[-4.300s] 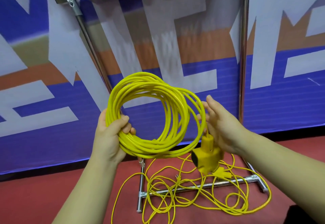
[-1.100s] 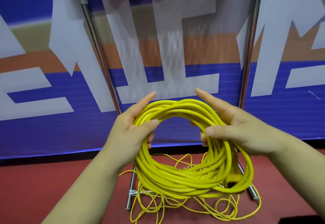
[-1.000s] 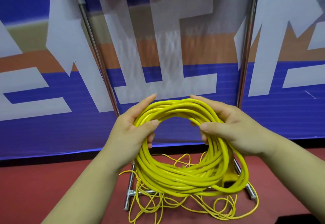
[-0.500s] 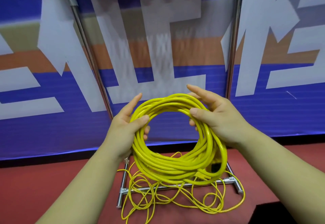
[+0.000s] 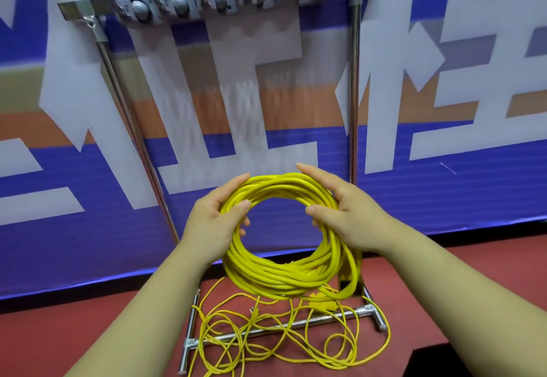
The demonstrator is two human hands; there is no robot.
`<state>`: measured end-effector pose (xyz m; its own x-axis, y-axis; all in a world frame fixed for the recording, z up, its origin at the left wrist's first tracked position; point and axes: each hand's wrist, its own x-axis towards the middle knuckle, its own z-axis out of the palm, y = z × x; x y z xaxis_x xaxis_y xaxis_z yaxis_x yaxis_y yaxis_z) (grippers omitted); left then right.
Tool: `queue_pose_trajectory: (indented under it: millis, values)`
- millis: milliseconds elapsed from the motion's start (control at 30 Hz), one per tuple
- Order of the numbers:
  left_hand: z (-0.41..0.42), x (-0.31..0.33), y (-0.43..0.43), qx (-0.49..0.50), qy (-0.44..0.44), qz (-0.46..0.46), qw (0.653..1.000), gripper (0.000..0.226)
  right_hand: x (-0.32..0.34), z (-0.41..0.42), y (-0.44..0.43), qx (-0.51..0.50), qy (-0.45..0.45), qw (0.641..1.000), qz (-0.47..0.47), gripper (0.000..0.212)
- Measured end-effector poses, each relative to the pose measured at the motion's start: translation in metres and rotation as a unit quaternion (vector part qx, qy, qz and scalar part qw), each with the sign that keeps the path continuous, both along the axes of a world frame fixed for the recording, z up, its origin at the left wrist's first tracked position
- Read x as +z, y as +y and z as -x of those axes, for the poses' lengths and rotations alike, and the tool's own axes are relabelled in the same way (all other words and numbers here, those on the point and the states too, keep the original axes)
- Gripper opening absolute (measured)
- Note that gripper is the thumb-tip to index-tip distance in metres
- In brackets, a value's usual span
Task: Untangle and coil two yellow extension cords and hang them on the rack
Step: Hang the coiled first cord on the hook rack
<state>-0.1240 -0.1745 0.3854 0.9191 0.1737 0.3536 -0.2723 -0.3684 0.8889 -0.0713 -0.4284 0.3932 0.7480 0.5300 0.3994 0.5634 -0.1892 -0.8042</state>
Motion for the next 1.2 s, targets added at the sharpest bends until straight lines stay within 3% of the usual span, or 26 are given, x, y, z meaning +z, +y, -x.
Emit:
queue_pose_trajectory:
  millis: [200, 533, 633, 1000, 1200]
  values:
    - [-0.03, 0.064, -0.02, -0.04, -0.042, -0.069, 0.996, 0.05, 0.036, -0.023, -0.02, -0.025, -0.044, 0.999, -0.016, 0.067]
    - [-0.096, 0.235, -0.043, -0.037, -0.185, -0.214, 0.959, 0.056, 0.209, -0.087, -0.055, -0.051, -0.2, 0.978, -0.003, 0.064]
    - [-0.118, 0.274, -0.05, -0.046, -0.198, -0.213, 0.956, 0.054, 0.247, -0.107, -0.06, -0.07, -0.23, 0.971, -0.003, 0.067]
    - [-0.208, 0.352, -0.05, -0.017, -0.216, -0.256, 0.942, 0.053, 0.325, -0.204, -0.051, -0.137, -0.298, 0.943, 0.062, 0.068]
    - [-0.245, 0.362, -0.045, 0.026, -0.198, -0.36, 0.911, 0.056, 0.331, -0.251, -0.041, -0.151, -0.318, 0.932, 0.082, 0.063]
